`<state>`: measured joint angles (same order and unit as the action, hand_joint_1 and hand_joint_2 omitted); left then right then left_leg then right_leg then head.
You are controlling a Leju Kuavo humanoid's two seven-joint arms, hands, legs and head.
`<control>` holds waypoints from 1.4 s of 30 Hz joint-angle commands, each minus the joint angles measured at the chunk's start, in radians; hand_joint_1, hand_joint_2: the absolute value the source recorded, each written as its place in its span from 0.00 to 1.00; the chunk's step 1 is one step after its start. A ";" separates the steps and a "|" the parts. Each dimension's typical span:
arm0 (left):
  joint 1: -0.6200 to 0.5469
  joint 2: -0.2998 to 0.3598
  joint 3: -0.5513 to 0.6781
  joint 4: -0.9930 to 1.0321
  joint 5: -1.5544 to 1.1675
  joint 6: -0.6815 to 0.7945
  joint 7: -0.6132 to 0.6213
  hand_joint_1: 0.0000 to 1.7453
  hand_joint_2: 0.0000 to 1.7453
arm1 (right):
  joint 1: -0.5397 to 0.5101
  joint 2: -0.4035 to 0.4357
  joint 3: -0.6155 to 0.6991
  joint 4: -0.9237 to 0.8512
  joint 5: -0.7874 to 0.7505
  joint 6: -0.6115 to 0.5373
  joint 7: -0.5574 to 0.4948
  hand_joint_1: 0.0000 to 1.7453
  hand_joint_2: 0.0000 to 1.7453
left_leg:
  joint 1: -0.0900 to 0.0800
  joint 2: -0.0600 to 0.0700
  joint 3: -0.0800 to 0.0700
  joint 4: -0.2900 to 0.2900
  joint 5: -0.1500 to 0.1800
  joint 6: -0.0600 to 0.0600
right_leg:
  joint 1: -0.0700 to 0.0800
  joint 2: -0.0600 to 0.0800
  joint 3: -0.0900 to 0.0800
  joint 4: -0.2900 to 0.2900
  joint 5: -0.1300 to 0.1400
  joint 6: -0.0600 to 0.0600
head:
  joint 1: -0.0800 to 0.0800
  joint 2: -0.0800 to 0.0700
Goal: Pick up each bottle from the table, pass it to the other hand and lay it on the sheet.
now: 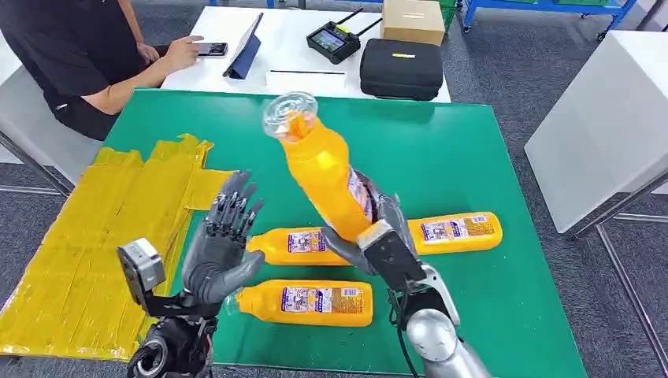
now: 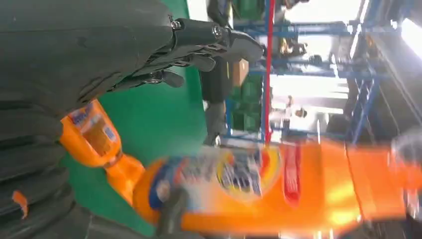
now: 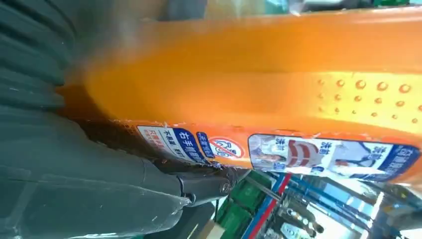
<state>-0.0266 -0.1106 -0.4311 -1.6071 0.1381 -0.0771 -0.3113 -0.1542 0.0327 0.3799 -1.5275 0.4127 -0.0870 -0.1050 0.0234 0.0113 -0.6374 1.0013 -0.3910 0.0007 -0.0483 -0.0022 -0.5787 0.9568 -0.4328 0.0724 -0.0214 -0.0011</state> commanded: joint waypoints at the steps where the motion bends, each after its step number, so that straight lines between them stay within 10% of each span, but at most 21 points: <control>1: -0.122 -0.027 -0.108 0.135 0.033 -0.011 0.036 0.00 1.00 | -0.114 0.054 0.141 0.177 0.114 -0.018 0.086 1.00 1.00 | 0.000 0.000 0.003 -0.001 0.000 0.001 | 0.001 0.001 0.002 0.000 0.000 -0.005 | 0.000 0.000; 17: -0.110 -0.029 -0.031 0.055 0.098 0.197 0.044 0.00 1.00 | -0.162 0.065 0.577 0.385 0.390 0.053 0.165 1.00 1.00 | 0.001 0.003 0.005 -0.001 -0.002 0.000 | 0.002 0.004 0.003 0.000 -0.001 -0.006 | -0.001 0.000; 30: -0.102 -0.030 0.039 0.043 0.039 0.214 0.079 0.00 1.00 | -0.183 0.065 0.598 0.357 0.408 0.046 0.175 1.00 1.00 | 0.001 -0.002 0.002 -0.001 0.000 0.000 | 0.001 -0.002 0.001 -0.001 -0.001 -0.004 | 0.000 0.000; 31: -0.103 -0.033 0.038 0.048 0.036 0.211 0.081 0.15 1.00 | -0.183 0.065 0.597 0.359 0.408 0.047 0.175 0.99 1.00 | 0.001 -0.003 0.003 -0.001 -0.001 0.000 | 0.002 -0.002 0.003 -0.001 -0.002 -0.006 | 0.000 0.000; 32: -0.102 -0.033 0.039 0.048 0.026 0.204 0.081 1.00 1.00 | -0.184 0.069 0.593 0.364 0.408 0.048 0.176 1.00 1.00 | 0.001 -0.003 0.004 -0.001 -0.001 0.000 | 0.002 -0.002 0.003 -0.001 -0.002 -0.006 | 0.000 0.000; 42: -0.045 -0.046 0.099 -0.009 -0.025 0.196 0.094 1.00 1.00 | -0.151 0.107 0.435 0.380 0.442 0.013 0.204 1.00 1.00 | 0.001 -0.003 0.004 -0.001 -0.001 0.001 | 0.002 -0.002 0.002 -0.001 -0.002 -0.006 | 0.000 0.000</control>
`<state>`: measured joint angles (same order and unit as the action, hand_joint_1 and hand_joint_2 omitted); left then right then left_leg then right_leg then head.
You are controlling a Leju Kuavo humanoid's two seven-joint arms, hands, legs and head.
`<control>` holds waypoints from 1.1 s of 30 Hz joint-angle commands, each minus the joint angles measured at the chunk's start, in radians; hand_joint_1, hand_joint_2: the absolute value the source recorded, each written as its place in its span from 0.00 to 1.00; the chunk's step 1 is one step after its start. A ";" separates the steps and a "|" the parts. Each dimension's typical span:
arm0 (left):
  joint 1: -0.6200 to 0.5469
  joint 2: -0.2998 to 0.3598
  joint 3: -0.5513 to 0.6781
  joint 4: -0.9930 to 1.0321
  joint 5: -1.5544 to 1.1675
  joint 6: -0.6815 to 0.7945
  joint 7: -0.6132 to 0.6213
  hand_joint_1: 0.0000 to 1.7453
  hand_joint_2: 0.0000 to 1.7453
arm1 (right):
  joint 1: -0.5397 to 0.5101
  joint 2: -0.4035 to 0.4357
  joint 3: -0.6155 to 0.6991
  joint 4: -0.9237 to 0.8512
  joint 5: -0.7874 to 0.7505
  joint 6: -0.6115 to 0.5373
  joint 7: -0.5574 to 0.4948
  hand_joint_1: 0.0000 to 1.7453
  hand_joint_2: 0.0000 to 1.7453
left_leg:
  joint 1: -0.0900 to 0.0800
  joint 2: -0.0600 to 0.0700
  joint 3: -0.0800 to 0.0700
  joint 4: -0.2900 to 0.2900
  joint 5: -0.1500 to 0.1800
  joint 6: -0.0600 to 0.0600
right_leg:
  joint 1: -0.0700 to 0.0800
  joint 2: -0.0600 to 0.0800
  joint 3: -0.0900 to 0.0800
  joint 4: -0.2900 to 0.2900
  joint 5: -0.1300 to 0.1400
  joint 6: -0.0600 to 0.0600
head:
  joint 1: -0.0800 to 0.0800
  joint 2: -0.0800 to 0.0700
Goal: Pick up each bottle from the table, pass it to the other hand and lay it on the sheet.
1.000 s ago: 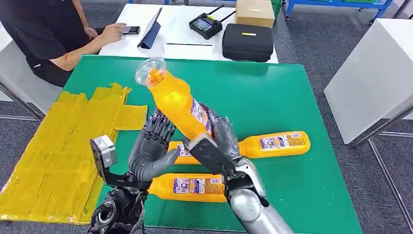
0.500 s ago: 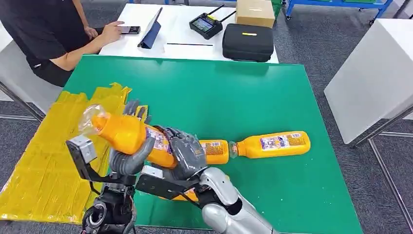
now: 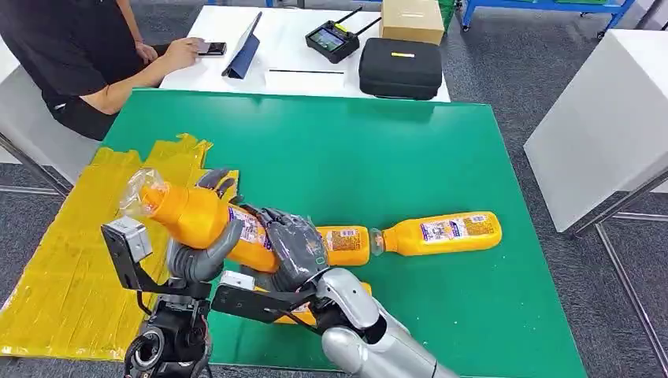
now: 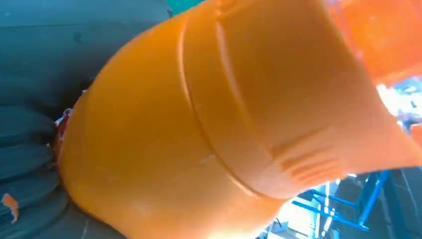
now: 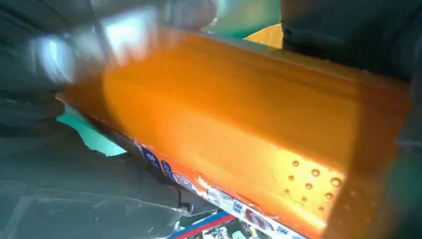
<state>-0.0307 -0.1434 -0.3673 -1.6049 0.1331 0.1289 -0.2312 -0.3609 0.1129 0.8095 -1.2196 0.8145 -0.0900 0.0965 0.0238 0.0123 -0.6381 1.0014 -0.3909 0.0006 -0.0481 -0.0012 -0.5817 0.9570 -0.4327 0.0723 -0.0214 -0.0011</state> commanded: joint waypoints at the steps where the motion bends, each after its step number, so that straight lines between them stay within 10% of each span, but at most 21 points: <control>1: -0.029 -0.011 0.039 -0.021 -0.020 -0.008 0.013 1.00 1.00 | 0.074 0.033 -0.023 0.056 0.051 -0.012 0.020 1.00 1.00 | 0.001 -0.003 0.003 -0.001 -0.001 0.001 | 0.001 -0.003 0.004 -0.001 -0.001 -0.004 | 0.000 0.000; 4: -0.006 -0.014 0.062 -0.047 -0.018 -0.009 0.017 1.00 1.00 | 0.120 0.026 -0.100 -0.002 0.066 -0.054 0.045 0.93 1.00 | 0.001 -0.003 0.002 -0.001 -0.001 0.001 | 0.001 -0.002 0.003 -0.001 -0.001 -0.004 | 0.000 0.000; 5: 0.004 -0.015 0.078 -0.060 -0.018 -0.004 0.017 1.00 1.00 | 0.139 0.023 -0.135 -0.026 0.064 -0.070 0.047 0.07 1.00 | 0.001 -0.004 0.004 -0.001 -0.002 0.001 | 0.001 -0.003 0.006 -0.001 -0.002 -0.006 | 0.000 0.000; 6: 0.012 -0.016 0.095 -0.071 -0.021 0.010 0.015 1.00 1.00 | 0.158 0.019 -0.168 -0.052 0.053 -0.079 0.044 0.00 1.00 | 0.000 -0.004 0.002 -0.001 -0.001 0.001 | 0.001 -0.003 0.003 -0.001 -0.001 -0.004 | 0.000 0.000; 23: 0.121 -0.001 0.196 -0.098 -0.572 0.305 0.038 1.00 1.00 | 0.329 -0.050 -0.286 -0.288 0.022 -0.110 0.019 0.00 1.00 | 0.000 -0.002 0.003 -0.001 -0.001 0.001 | 0.001 -0.002 0.004 -0.001 -0.002 -0.004 | 0.000 0.000; 24: 0.123 0.004 0.213 -0.084 -0.687 0.342 0.056 1.00 1.00 | 0.350 -0.060 -0.288 -0.307 0.016 -0.106 0.014 0.00 0.00 | 0.000 -0.002 0.002 -0.001 -0.001 0.000 | 0.000 -0.001 0.002 -0.001 -0.001 -0.003 | 0.000 0.000; 33: 0.028 0.086 0.302 0.252 -1.529 0.469 0.351 1.00 1.00 | 0.355 -0.087 -0.203 -0.314 0.091 0.068 0.075 0.00 0.00 | -0.001 -0.003 0.006 -0.003 0.000 0.000 | 0.000 -0.002 0.006 -0.002 -0.001 -0.005 | 0.000 0.000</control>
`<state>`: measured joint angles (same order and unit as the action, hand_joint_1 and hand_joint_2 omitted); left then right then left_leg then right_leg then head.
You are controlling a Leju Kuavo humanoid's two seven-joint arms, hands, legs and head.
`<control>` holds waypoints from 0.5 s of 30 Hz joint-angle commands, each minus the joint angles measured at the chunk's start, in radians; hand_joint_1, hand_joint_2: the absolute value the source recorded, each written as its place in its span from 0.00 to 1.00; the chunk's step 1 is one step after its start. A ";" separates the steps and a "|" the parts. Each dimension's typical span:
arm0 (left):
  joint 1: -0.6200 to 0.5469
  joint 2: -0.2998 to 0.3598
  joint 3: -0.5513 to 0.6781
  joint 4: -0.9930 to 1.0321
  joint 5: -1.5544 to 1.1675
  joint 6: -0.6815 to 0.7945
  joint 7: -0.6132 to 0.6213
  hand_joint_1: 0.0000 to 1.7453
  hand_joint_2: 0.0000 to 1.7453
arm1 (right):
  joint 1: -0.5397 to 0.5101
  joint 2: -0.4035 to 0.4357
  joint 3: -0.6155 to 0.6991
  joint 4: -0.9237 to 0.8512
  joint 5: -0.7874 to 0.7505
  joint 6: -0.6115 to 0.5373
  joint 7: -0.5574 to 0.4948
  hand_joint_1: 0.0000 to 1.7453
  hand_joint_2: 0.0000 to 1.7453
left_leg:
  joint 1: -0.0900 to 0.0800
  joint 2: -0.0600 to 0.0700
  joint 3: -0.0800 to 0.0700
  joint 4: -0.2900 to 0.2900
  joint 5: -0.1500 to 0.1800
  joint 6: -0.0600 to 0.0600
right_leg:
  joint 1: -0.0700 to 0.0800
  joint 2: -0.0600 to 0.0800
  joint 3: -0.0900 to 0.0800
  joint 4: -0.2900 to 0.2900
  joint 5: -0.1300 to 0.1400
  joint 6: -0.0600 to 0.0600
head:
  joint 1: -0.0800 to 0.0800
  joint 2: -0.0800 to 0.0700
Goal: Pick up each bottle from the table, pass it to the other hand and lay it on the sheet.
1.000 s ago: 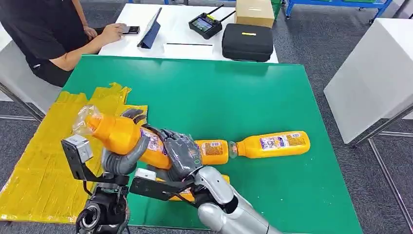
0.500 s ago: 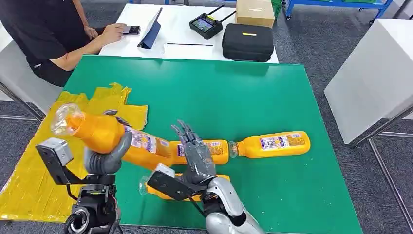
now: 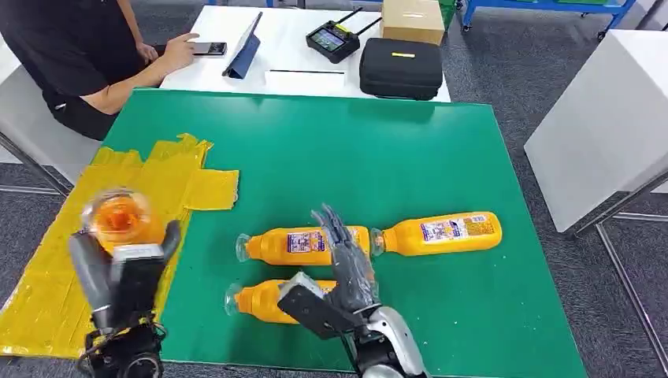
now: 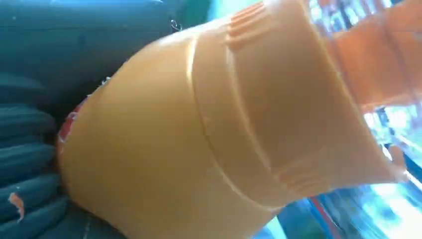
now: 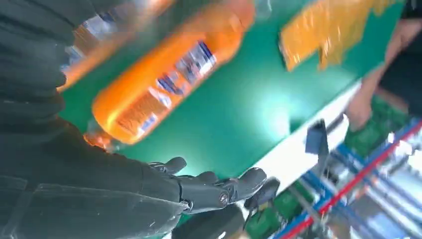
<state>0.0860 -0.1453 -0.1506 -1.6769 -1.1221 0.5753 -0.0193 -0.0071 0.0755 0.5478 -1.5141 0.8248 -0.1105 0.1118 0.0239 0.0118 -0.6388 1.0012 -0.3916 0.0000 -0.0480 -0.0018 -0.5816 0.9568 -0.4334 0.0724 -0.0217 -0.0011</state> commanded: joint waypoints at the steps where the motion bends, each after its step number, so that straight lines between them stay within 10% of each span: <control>1: -0.089 0.088 0.086 0.324 -0.274 0.023 0.139 1.00 1.00 | 0.001 -0.049 0.058 -0.019 0.081 0.088 0.060 0.00 0.00 | -0.001 -0.001 0.004 -0.002 0.000 0.000 | 0.000 0.000 0.003 -0.001 0.000 -0.004 | 0.000 0.000; 15: -0.153 0.123 0.060 0.493 -0.410 0.011 0.222 1.00 1.00 | -0.003 -0.079 0.124 -0.008 0.141 0.185 0.082 0.00 0.00 | 0.000 -0.001 0.006 -0.001 -0.001 0.001 | 0.001 0.000 0.005 -0.001 -0.001 -0.006 | 0.000 0.000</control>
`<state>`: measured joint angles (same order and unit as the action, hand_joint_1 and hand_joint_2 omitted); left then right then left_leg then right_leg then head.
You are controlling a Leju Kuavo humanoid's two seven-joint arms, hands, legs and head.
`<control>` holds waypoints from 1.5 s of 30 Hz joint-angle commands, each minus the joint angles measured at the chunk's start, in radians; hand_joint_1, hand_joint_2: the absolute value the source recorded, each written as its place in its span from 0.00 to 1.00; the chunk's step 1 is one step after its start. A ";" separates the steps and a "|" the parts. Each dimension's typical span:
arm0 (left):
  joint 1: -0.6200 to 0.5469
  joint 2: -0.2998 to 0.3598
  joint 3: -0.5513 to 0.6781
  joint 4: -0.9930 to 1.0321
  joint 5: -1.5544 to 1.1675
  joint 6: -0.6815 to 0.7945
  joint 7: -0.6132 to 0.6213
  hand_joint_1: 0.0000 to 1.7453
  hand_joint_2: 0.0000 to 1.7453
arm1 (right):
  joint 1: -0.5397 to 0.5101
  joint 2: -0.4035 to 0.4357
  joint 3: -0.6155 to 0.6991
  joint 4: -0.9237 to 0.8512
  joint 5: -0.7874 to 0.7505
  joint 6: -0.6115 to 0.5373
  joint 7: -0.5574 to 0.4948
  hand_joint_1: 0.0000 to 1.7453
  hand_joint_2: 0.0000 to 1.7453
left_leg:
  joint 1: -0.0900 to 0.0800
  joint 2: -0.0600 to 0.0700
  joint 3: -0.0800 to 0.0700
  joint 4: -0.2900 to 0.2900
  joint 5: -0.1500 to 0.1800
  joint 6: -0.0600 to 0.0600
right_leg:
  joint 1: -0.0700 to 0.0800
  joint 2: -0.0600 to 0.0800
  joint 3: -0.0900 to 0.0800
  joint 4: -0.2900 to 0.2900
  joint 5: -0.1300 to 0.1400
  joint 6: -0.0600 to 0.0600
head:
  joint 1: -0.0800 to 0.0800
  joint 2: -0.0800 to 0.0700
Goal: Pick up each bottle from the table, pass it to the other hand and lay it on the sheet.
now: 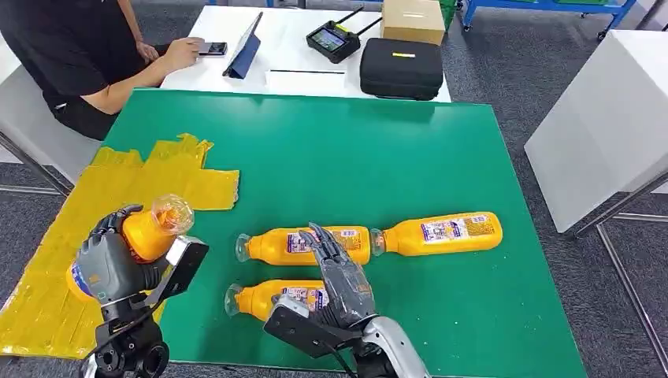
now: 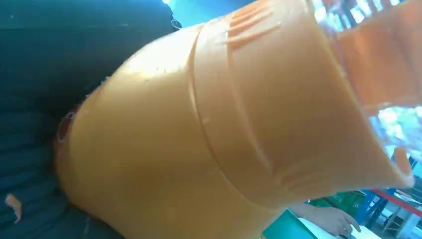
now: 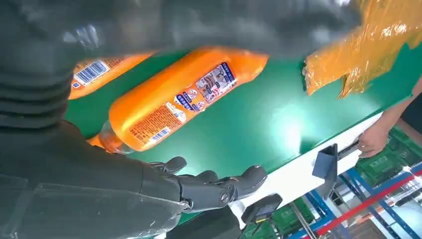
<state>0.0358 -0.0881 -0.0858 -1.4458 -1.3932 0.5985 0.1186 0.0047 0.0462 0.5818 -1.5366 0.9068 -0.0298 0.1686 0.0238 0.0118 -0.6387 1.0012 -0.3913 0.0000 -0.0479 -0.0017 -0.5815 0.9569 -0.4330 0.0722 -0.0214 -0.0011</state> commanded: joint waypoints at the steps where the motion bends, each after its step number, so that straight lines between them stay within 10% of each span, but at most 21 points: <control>1: -0.125 0.068 -0.008 0.316 -0.125 0.003 0.078 1.00 1.00 | -0.015 -0.064 0.115 0.024 0.077 0.126 0.037 0.00 0.00 | 0.000 -0.002 0.006 -0.002 -0.001 0.001 | 0.000 -0.001 0.006 -0.001 -0.001 -0.006 | 0.000 0.000; 7: -0.202 0.078 -0.016 0.510 -0.078 0.061 0.073 1.00 1.00 | -0.045 -0.103 0.196 0.118 0.094 0.192 0.070 0.00 0.00 | 0.000 -0.002 0.006 -0.003 0.000 0.001 | 0.001 -0.002 0.007 -0.003 0.000 -0.005 | 0.000 0.000; 8: -0.206 0.078 -0.014 0.523 -0.070 0.055 0.071 1.00 1.00 | -0.052 -0.101 0.199 0.131 0.102 0.198 0.083 0.00 1.00 | 0.000 -0.002 0.007 -0.003 0.000 0.001 | 0.001 -0.001 0.007 -0.003 -0.001 -0.006 | 0.000 0.000; 15: -0.296 0.083 -0.045 0.687 -0.022 0.008 0.014 0.98 1.00 | -0.041 -0.146 0.179 0.164 0.117 0.204 0.121 0.00 1.00 | 0.000 -0.004 0.008 -0.002 -0.001 0.001 | 0.001 -0.003 0.009 -0.002 -0.002 -0.008 | 0.000 0.000; 16: -0.307 0.084 -0.054 0.711 -0.027 -0.004 0.010 0.01 1.00 | -0.041 -0.157 0.179 0.164 0.112 0.201 0.119 0.00 1.00 | 0.000 -0.004 0.004 -0.002 0.000 0.001 | 0.001 -0.003 0.005 -0.002 -0.001 -0.004 | 0.000 0.000; 17: -0.336 0.083 -0.057 0.764 0.000 -0.042 -0.008 0.00 1.00 | -0.038 -0.172 0.182 0.159 0.101 0.202 0.116 0.00 1.00 | 0.000 -0.004 0.005 -0.002 0.000 0.001 | 0.001 -0.004 0.006 -0.002 -0.001 -0.005 | 0.000 0.000; 18: -0.345 0.087 -0.068 0.785 -0.022 -0.042 0.016 0.00 0.00 | -0.037 -0.179 0.185 0.156 0.098 0.203 0.115 0.00 1.00 | 0.000 -0.005 0.007 -0.002 -0.001 0.001 | 0.001 -0.004 0.008 -0.002 -0.002 -0.007 | 0.000 0.000; 45: -0.359 0.086 -0.047 0.789 0.308 -0.017 -0.238 0.00 0.00 | -0.065 -0.237 0.148 0.319 0.127 -0.011 0.151 0.00 1.00 | 0.000 -0.003 0.004 -0.001 0.000 0.001 | 0.001 -0.002 0.005 -0.001 0.000 -0.005 | 0.000 0.000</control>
<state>-0.2906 -0.0053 -0.1301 -0.6794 -1.2710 0.5833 -0.0092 -0.0357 -0.2091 0.7393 -1.3664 1.0303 0.0149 0.3124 0.0238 0.0098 -0.6382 1.0013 -0.3906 0.0004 -0.0478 -0.0026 -0.5801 0.9569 -0.4326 0.0721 -0.0214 -0.0011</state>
